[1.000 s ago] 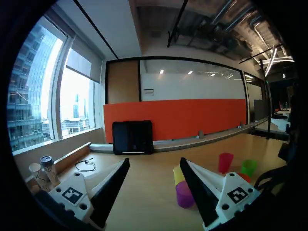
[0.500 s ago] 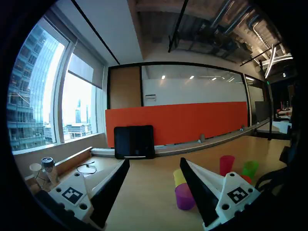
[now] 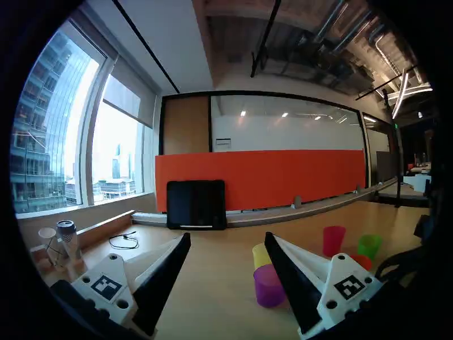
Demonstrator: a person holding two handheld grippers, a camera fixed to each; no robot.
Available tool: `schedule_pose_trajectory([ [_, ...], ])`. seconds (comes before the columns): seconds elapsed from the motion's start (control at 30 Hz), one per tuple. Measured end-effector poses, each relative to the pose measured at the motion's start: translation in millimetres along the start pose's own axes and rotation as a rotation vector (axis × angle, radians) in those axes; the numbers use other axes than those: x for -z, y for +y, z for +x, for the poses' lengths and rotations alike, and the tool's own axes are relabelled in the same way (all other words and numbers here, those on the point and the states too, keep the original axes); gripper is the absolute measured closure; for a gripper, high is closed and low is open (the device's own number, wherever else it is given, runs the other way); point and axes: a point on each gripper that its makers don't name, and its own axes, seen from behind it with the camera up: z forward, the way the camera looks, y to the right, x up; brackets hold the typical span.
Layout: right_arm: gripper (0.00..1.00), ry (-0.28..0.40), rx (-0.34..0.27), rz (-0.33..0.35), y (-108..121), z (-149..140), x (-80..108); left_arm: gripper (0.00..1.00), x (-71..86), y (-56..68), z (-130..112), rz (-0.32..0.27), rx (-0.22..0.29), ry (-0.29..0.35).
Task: Pour water
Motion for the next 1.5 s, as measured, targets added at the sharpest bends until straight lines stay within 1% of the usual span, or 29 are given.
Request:
schedule_pose_trajectory([
  [0.13, 0.0, 0.001, -0.001, 0.003, -2, 2, 2.8, 0.03, -0.2, 3.0, -1, -0.004, 0.015, 0.016],
  [0.3, 0.0, 0.017, 0.0, -0.006, -1, 6, 8.6, 0.03, 0.2, 4.7, -8, -0.006, 0.02, 0.02],
  [0.5, 0.0, 0.01, -0.018, -0.008, 0, 4, 13.1, 0.03, 3.1, 3.2, -19, -0.007, 0.018, 0.016],
  [0.6, 0.0, 0.018, -0.03, -0.006, -1, 9, 14.1, 0.03, 4.3, 1.2, -22, -0.005, 0.02, 0.013],
  [0.8, 0.0, 0.028, -0.041, 0.008, -9, 15, 16.1, 0.03, 6.2, -2.2, -30, -0.004, 0.022, 0.01],
  [1.0, 0.0, 0.023, -0.021, 0.02, -18, 13, 15.6, 0.03, 8.1, -6.7, -38, 0.004, 0.024, 0.001],
  [1.1, 0.0, 0.02, -0.014, 0.028, -23, 14, 14.5, 0.03, 8.0, -8.2, -40, 0.004, 0.035, -0.001],
  [1.2, 0.0, 0.022, -0.013, 0.034, -27, 16, 13.7, 0.03, 8.0, -10.3, -44, 0.003, 0.043, -0.006],
  [1.3, 0.0, 0.019, -0.011, 0.04, -30, 16, 13.3, 0.03, 7.5, -11.7, -48, 0.004, 0.041, -0.014],
  [1.5, 0.0, 0.016, -0.002, 0.044, -34, 17, 12.0, 0.03, 5.7, -9.9, -53, 0.001, 0.033, -0.034],
])
